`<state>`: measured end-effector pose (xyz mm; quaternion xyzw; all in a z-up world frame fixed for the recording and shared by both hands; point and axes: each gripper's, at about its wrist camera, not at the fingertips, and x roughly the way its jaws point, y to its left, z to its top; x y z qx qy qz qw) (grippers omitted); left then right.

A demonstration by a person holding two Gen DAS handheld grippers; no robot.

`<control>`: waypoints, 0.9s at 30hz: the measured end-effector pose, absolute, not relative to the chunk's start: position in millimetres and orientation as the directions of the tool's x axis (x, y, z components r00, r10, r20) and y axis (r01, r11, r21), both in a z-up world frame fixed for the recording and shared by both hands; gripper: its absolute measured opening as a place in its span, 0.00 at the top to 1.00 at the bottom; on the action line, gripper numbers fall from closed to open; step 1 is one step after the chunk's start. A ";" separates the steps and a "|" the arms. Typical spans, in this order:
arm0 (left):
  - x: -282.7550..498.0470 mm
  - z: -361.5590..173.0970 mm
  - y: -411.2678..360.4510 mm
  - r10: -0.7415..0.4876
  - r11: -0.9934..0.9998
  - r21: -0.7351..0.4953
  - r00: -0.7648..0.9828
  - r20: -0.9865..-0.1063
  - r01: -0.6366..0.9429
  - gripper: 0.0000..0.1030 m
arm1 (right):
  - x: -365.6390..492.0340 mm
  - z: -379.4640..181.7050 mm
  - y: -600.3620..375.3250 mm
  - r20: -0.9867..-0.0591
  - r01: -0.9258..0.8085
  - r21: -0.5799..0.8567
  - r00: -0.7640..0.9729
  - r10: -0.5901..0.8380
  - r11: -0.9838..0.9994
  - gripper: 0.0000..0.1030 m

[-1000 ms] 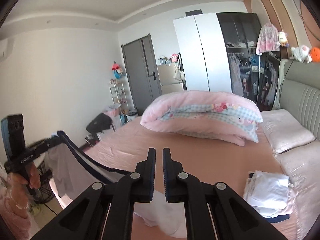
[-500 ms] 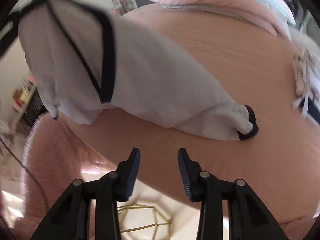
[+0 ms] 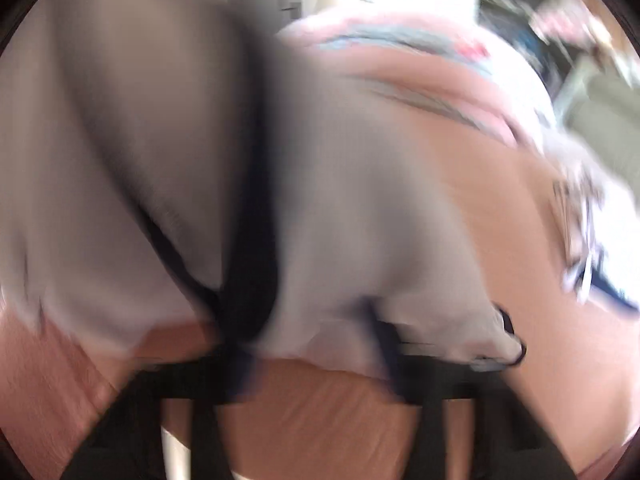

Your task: Fold clothes

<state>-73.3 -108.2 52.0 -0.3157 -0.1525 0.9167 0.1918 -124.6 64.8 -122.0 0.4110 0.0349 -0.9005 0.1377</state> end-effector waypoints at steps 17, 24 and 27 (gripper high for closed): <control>-73.1 -42.0 -71.2 0.383 -0.911 -0.193 -0.572 -0.725 -0.365 0.74 | -120.3 -29.0 169.0 -0.629 0.221 0.160 -0.729 -0.272 -0.962 0.94; -86.1 -69.1 -52.0 0.480 -0.800 -0.215 -0.382 -0.790 -0.560 0.46 | -102.8 -21.5 167.8 -0.639 0.264 0.147 -0.710 -0.295 -0.953 0.94; -76.4 -75.8 -40.7 0.541 -0.717 -0.262 -0.277 -0.794 -0.646 0.46 | -102.9 -24.9 172.3 -0.653 0.245 0.152 -0.703 -0.283 -0.958 0.94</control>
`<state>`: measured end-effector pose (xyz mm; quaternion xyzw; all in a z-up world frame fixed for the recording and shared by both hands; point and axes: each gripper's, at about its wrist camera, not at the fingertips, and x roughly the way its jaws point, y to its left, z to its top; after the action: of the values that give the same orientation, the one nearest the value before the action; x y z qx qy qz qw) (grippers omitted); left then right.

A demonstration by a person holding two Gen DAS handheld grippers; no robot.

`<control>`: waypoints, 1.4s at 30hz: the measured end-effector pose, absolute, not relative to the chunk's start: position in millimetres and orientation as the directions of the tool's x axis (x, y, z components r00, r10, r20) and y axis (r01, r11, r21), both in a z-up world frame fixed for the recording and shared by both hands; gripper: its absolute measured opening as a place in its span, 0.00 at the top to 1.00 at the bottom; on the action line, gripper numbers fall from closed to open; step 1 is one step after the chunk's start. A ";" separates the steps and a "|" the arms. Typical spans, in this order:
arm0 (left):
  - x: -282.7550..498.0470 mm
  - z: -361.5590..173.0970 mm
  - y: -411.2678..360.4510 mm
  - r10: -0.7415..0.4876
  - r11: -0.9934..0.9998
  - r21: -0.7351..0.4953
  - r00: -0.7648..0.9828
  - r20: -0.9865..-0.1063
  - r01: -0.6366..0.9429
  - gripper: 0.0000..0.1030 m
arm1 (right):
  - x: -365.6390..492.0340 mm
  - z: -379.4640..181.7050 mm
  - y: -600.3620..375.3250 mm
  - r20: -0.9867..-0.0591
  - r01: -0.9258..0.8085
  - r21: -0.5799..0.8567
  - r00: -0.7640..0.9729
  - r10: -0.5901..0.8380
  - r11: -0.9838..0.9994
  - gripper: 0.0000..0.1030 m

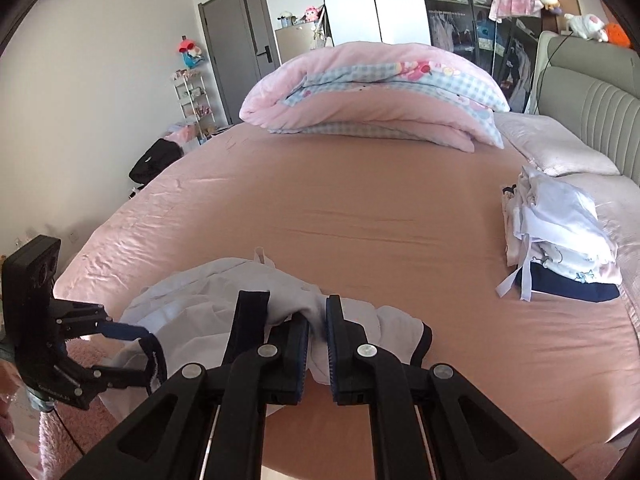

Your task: Fold clothes

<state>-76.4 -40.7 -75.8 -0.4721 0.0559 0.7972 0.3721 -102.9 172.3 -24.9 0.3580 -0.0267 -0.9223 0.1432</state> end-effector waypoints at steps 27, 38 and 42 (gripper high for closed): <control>-44.2 16.0 -96.9 0.439 -0.896 -0.337 -0.684 -0.582 -0.289 0.97 | -83.2 -107.4 107.3 -0.756 0.520 -0.061 -0.581 -0.300 -0.852 0.49; -41.1 42.1 -94.0 0.453 -0.890 -0.321 -0.706 -0.544 -0.323 0.97 | -113.4 -70.5 124.3 -0.631 0.293 -0.061 -0.752 -0.191 -0.954 0.99; -36.4 105.6 -83.5 0.513 -0.859 -0.258 -0.756 -0.408 -0.443 0.97 | -108.5 19.7 164.3 -0.466 0.207 -0.045 -0.870 -0.162 -0.977 0.99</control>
<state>-36.4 -83.5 105.6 -0.2383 -0.0730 0.9341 0.2557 -108.5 164.3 19.7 0.2364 0.0468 -0.9658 0.0956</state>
